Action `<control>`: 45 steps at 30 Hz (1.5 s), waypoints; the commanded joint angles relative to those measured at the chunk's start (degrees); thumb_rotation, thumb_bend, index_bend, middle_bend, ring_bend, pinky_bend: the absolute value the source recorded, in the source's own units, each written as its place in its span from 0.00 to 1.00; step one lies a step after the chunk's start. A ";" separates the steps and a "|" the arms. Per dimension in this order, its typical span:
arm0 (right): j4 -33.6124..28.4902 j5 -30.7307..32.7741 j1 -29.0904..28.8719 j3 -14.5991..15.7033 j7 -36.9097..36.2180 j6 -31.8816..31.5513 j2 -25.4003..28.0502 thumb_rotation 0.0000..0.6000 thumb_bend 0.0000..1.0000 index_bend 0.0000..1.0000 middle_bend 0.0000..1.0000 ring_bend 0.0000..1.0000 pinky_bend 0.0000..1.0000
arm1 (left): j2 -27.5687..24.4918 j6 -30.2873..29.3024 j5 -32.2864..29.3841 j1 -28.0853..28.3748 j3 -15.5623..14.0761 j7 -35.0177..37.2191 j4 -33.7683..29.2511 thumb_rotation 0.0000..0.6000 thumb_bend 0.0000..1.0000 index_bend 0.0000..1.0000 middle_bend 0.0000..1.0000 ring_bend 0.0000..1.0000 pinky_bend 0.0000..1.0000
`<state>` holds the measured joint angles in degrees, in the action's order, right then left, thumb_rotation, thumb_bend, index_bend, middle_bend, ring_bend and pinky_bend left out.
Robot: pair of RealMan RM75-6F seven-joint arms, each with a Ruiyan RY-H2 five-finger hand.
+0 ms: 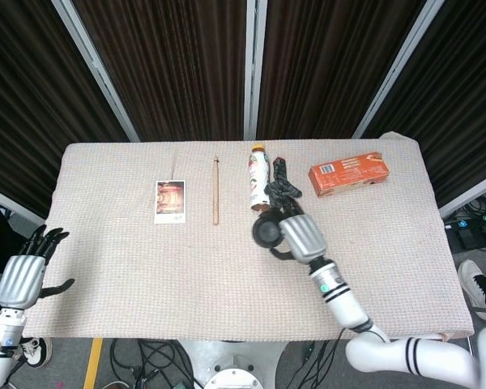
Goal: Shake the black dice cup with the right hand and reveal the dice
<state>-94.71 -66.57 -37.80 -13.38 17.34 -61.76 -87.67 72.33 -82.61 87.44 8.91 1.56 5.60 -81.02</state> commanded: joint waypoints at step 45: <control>22.41 -1.96 14.18 6.94 -20.85 1.79 -0.98 1.00 0.18 0.34 0.40 0.06 0.00 | 1.44 2.39 -0.19 0.96 -0.79 -0.95 0.91 1.00 0.13 0.15 0.11 0.00 0.18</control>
<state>-72.41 -68.60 -23.60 -6.46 -3.43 -60.41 -88.69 73.76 -80.22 87.24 9.86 0.77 4.65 -80.11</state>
